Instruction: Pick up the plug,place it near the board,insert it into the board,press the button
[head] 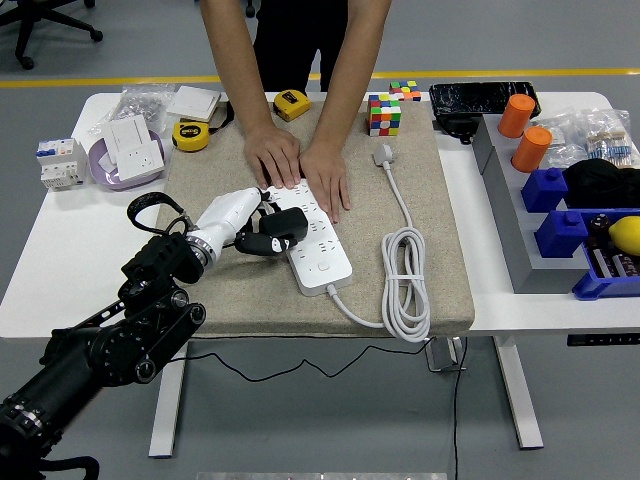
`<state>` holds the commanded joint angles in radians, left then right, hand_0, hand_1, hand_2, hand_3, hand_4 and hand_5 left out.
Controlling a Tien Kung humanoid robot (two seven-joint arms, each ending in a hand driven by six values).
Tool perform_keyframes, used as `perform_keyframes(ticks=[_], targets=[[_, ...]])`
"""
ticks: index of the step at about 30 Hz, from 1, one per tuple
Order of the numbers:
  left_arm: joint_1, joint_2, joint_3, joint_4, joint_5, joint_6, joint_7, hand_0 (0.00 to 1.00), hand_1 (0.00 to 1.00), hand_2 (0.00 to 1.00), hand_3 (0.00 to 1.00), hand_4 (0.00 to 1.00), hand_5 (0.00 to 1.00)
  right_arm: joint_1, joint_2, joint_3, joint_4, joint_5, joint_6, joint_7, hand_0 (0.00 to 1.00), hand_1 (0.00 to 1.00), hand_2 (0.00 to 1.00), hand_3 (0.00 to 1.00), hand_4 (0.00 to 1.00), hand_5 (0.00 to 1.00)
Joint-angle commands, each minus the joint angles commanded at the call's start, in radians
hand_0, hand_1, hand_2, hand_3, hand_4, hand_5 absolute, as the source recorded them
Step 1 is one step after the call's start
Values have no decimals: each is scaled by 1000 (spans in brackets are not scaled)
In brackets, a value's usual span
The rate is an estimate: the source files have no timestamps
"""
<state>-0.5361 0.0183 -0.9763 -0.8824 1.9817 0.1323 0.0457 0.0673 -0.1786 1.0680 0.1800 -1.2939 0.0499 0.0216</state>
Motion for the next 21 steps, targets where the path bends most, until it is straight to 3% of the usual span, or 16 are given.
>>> perform_keyframes(ticks=[7, 21], targets=[[2, 0, -13, 0, -33, 8, -12, 273, 222, 334, 393, 679, 333, 2, 1, 1, 0, 1, 0, 0, 924, 847, 788, 816, 998, 842], [-4, 0, -1, 13, 32, -7, 5, 281, 240, 343, 399, 677, 330, 5, -1, -1, 0, 5, -2, 1, 924, 846, 788, 818, 998, 841]])
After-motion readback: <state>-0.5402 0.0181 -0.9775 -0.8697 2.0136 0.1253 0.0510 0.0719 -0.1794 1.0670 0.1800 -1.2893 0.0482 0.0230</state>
